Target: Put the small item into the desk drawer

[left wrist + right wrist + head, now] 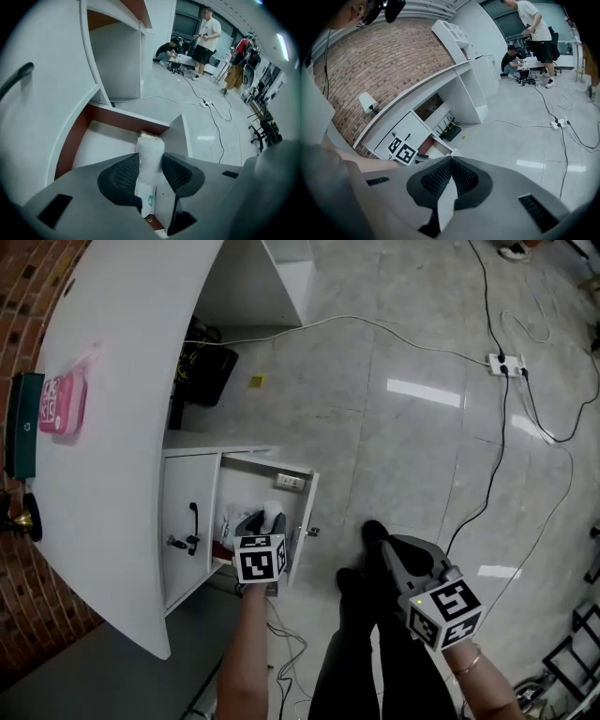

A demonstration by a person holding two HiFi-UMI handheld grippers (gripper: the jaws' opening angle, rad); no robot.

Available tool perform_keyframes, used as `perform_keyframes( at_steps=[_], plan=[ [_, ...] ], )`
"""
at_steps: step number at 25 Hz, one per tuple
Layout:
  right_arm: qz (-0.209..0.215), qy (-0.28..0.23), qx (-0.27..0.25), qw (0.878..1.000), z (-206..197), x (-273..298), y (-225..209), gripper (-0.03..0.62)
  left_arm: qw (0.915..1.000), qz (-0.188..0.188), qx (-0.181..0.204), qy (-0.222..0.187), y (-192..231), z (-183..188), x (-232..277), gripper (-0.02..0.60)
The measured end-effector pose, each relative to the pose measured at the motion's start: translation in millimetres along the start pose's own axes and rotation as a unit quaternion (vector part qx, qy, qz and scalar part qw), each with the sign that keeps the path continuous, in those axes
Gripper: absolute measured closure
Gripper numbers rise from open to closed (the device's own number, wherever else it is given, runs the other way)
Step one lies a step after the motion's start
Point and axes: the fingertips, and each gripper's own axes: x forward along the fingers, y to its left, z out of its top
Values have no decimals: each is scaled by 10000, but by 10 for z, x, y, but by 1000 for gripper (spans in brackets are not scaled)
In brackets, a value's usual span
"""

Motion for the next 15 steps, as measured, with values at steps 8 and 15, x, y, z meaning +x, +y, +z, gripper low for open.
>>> perform_keyframes(
  at_steps=[8,15],
  plan=[
    [-192,87,162,9996,-68,151,-378,586,9955,211,577,720,80,-162,741,405],
    [-306,208,254,9990,-118,245,-579,586,9899,305,784,1143,140,-285,1177,405]
  ],
)
